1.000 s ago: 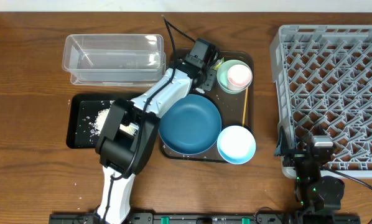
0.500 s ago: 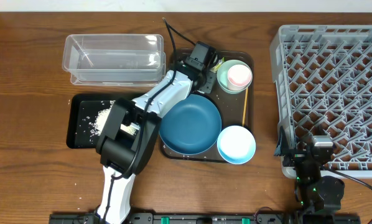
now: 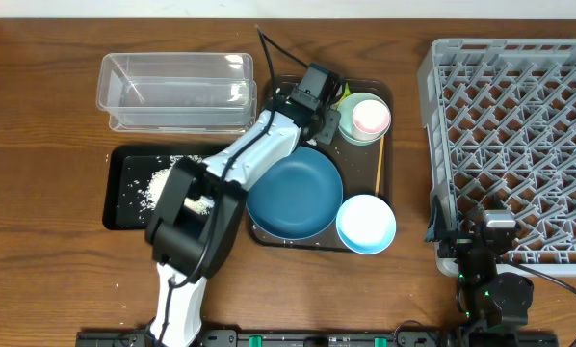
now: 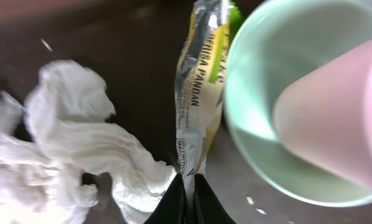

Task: Sort waste into correct bins and load items into the dishwasher rack
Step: 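Carry the wrapper left and drop it into the clear plastic bin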

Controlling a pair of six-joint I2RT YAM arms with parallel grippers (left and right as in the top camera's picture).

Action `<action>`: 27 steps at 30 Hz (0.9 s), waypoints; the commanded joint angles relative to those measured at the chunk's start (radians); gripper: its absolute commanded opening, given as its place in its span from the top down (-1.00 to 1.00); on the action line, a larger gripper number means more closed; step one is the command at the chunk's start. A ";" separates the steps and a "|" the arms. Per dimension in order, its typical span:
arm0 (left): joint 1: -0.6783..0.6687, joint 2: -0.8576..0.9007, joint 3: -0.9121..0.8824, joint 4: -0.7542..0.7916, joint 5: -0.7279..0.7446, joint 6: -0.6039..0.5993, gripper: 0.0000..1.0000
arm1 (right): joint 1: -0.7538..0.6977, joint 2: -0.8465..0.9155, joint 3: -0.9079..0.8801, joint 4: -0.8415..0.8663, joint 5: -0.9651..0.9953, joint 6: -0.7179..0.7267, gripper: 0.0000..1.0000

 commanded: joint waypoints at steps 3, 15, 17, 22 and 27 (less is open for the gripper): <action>0.000 -0.136 -0.004 0.000 -0.008 -0.013 0.87 | -0.005 -0.004 -0.001 -0.005 0.000 -0.012 -0.99; 0.147 -0.300 -0.004 -0.019 -0.178 -0.284 0.88 | -0.005 -0.004 -0.001 -0.005 0.000 -0.012 -0.98; 0.195 -0.299 -0.004 -0.038 -0.178 -0.361 0.87 | -0.005 -0.004 -0.001 -0.005 0.000 -0.012 -0.99; 0.323 -0.287 -0.005 -0.087 -0.177 -0.524 0.84 | -0.005 -0.004 -0.001 -0.005 0.000 -0.012 -0.98; 0.428 -0.279 -0.005 -0.137 -0.177 -0.659 0.84 | -0.005 -0.004 -0.001 -0.005 0.000 -0.012 -0.98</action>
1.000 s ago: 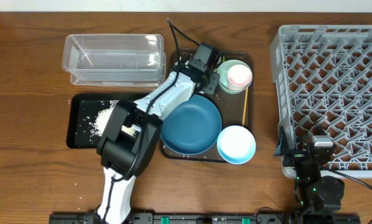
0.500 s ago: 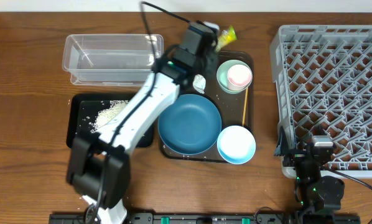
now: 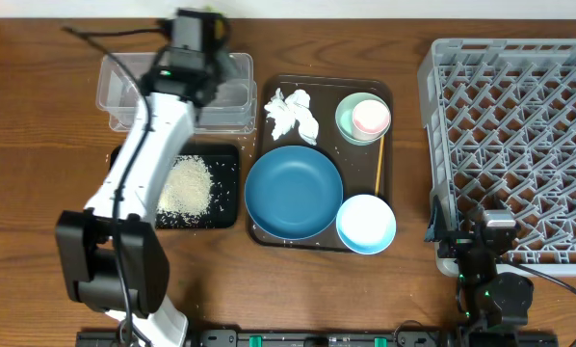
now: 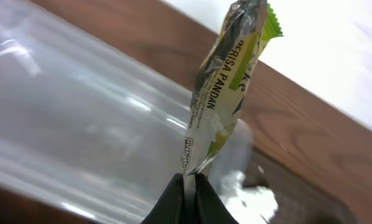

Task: Sort waste into correct bins and load items into the dishwasher rack
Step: 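Carry the wrapper left and drop it into the clear plastic bin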

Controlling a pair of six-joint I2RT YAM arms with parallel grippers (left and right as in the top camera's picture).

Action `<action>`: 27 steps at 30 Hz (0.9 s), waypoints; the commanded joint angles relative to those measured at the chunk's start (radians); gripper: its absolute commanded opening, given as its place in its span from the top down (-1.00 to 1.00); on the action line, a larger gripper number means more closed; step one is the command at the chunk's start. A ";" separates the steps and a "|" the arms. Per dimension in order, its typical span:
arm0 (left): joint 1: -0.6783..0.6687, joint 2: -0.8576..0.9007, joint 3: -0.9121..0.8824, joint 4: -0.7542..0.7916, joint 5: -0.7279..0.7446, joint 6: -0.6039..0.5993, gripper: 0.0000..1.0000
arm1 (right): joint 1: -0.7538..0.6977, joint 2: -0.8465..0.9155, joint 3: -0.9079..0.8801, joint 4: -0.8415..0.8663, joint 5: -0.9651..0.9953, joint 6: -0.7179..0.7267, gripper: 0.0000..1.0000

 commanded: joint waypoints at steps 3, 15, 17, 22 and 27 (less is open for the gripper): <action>0.069 0.018 -0.005 -0.040 -0.018 -0.174 0.75 | -0.005 -0.004 -0.001 -0.004 0.000 -0.012 -0.99; 0.063 0.018 -0.005 -0.095 0.037 -0.172 -0.23 | -0.005 -0.004 -0.001 -0.004 0.000 -0.012 -0.98; 0.044 0.018 -0.005 -0.095 0.101 -0.108 -0.22 | -0.005 -0.004 -0.001 -0.004 0.000 -0.012 -0.98; -0.056 0.018 -0.005 -0.091 0.155 0.093 -0.22 | -0.005 -0.004 -0.001 -0.004 0.000 -0.012 -0.98; -0.195 0.040 -0.005 -0.047 0.118 0.230 -0.23 | -0.005 -0.004 -0.001 -0.004 0.000 -0.012 -0.99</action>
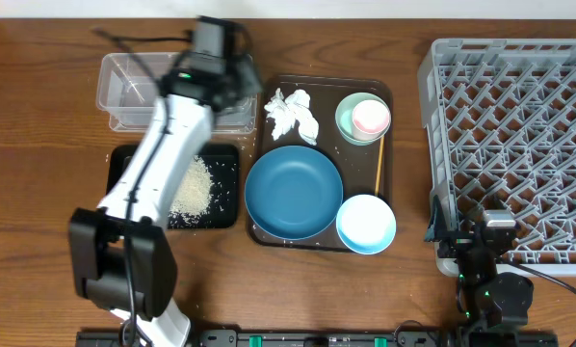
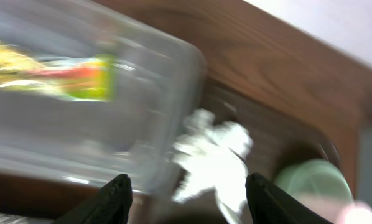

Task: Sort waste into correct bins and load items into the dishwasher rack
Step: 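Carry the wrapper left and drop it into the clear plastic bin, then return the left gripper to the white tissue and grasp it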

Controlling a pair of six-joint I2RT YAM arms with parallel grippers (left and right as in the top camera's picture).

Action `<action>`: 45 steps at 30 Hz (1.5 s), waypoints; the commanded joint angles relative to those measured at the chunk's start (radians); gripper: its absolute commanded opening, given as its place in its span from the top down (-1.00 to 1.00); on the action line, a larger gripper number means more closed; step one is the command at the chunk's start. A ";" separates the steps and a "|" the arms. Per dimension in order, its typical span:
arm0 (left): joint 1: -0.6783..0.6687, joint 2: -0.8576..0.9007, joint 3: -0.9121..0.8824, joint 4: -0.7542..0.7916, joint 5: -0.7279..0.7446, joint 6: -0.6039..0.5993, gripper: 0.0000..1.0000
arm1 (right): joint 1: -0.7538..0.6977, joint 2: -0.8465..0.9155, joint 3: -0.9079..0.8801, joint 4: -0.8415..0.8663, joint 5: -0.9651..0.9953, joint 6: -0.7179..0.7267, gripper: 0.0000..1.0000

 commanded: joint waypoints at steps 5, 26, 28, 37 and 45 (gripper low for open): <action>-0.151 0.124 -0.005 0.085 -0.042 0.218 -0.25 | -0.005 -0.004 -0.001 -0.004 0.000 -0.012 -0.98; -0.172 0.376 -0.004 0.212 -0.041 0.214 0.36 | -0.005 -0.004 -0.001 -0.004 0.000 -0.012 -0.99; -0.175 0.368 -0.004 0.202 -0.040 0.214 0.57 | -0.005 -0.004 -0.001 -0.004 0.000 -0.012 -0.99; -0.239 0.215 -0.004 0.153 -0.027 0.211 0.75 | -0.005 -0.004 -0.001 -0.004 0.000 -0.012 -0.99; -0.260 0.038 -0.004 0.123 -0.027 0.211 0.86 | -0.005 -0.004 -0.001 -0.004 0.000 -0.012 -0.98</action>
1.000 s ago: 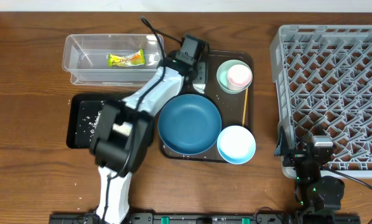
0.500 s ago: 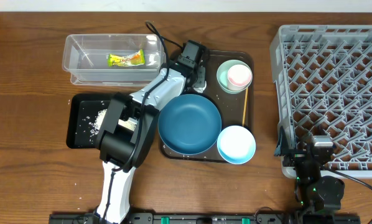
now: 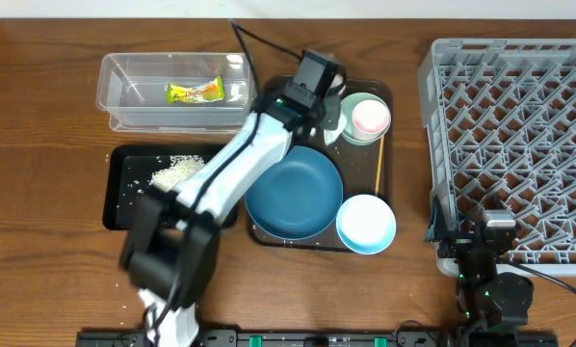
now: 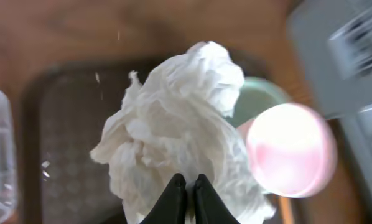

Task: Sort waste into correct bins and load items into the dishwasher rack
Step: 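Return the left gripper to the white tissue and grasp it, then carry the white tissue left and release it into the clear bin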

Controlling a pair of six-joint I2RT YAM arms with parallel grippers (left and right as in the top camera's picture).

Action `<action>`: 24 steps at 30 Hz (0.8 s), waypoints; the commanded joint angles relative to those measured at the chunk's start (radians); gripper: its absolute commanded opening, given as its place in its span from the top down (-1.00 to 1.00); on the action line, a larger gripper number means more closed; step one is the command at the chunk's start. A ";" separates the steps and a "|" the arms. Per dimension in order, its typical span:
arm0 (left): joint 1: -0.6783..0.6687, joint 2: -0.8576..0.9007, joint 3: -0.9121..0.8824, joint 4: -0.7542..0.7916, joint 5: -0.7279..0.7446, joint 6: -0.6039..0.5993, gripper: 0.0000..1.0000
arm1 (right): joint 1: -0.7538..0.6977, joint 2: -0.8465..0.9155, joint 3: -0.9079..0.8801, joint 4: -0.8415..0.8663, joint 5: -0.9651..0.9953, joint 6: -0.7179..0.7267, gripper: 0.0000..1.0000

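My left gripper [image 4: 187, 180] is shut on a crumpled white tissue [image 4: 173, 124] over the dark tray [image 4: 61, 155]; the overhead view hides the tissue under the arm. To its right, a pink cup [image 4: 290, 149] sits inside a green cup [image 4: 264, 93]. A green-yellow snack wrapper [image 3: 194, 92] lies in the clear plastic bin [image 3: 124, 67]. On the tray [image 3: 389, 92] are a blue plate [image 3: 293, 198], a light blue bowl [image 3: 365, 224] and a chopstick [image 3: 379, 164]. The grey dishwasher rack [image 3: 510, 135] stands at the right, my right gripper [image 3: 487, 229] at its front edge.
A black tray [image 3: 124, 207] scattered with rice grains lies left of the dark tray, below the clear bin. The left arm crosses over it and over the blue plate's left rim. Brown tabletop runs along the front.
My left gripper was open beside the clear bin's right end, the wrapper lying inside. Now it is over the dark tray, shut on the white tissue. The right arm has not moved.
My left gripper was first shut on the wrapper on the dark tray, beside the tissue and green cup. Then it held the wrapper over the clear bin. Then it was open with the wrapper in the bin. Now it grips the tissue.
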 commanded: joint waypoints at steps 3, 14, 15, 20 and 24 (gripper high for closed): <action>0.024 -0.080 0.004 -0.026 -0.014 0.002 0.85 | -0.005 -0.004 -0.001 -0.004 0.000 -0.012 -0.99; 0.140 -0.101 0.004 -0.024 -0.353 -0.043 0.85 | -0.005 -0.004 -0.001 -0.004 0.000 -0.012 -0.99; 0.162 -0.101 0.004 -0.021 -0.355 -0.043 0.85 | -0.005 -0.004 -0.001 -0.004 0.000 -0.012 -0.99; 0.271 -0.099 0.004 -0.020 -0.354 -0.091 0.85 | -0.005 -0.004 -0.001 -0.004 0.000 -0.012 -0.98; 0.344 -0.095 0.004 -0.020 -0.352 -0.152 0.78 | -0.005 -0.004 -0.001 -0.004 0.000 -0.012 -0.98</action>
